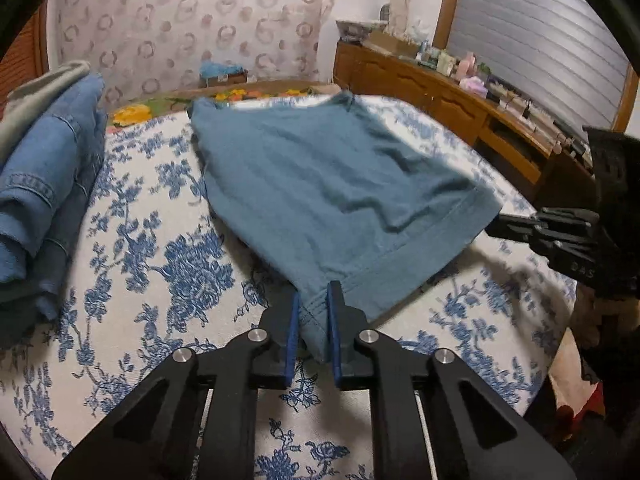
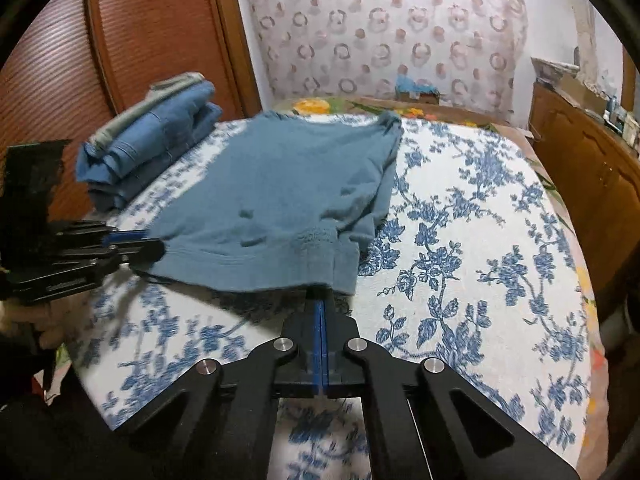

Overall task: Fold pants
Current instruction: 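Close both grippers on the leg hem of the teal shorts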

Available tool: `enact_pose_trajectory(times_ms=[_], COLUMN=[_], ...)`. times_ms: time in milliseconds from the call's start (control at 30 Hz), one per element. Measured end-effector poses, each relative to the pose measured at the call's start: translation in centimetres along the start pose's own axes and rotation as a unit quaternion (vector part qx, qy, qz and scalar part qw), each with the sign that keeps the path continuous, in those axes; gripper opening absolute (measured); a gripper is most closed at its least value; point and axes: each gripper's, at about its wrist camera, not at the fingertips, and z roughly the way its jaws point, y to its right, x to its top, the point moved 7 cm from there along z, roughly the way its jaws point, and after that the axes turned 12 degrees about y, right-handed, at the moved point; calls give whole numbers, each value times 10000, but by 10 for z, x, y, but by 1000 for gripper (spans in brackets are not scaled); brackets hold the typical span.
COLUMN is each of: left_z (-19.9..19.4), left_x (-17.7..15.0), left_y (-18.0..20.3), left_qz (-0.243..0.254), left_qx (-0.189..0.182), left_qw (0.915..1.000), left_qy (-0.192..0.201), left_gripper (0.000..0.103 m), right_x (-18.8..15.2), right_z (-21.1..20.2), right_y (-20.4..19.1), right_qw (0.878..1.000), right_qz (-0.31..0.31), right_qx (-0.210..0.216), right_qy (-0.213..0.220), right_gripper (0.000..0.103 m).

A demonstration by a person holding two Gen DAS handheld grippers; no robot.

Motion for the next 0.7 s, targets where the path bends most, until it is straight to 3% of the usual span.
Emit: enact_pose_trajectory(times_ms=[200,400,467,500,533,633,700], left_z=[-21,-10,-7,-5,-4,0,0], left_x=[13,4,-1,-4,-6,-11,-11], left_y=[2,-8,-11,-12,-11,-12,-12], left_qz=[-3,-59,-73,-77,-71,-62,-74], left_qx=[-46,61,84,89,98,123,107], left_qw=[9997,10000,9999,9999,9999,9998,9998], left_qy=[246,48,-26,-68,-98,-135,-127], left_gripper=[14,14,14,14,14,14,14], right_x=[3,5,10,11,13,15,16], right_z=[-33,-26,-18,-14,-8,6,19], right_y=[-4,8,7,6,3,-2,-5], right_qw=[9996,9993,9992,9992,9991,9989,9993], right_qz=[-21,264,217,242,324,417,357], right_qx=[92,-103,-238,-222,-90,58,75], right_qy=[249,226,226,225,248,182,94], right_gripper=[0,1,14,25,30,45,46])
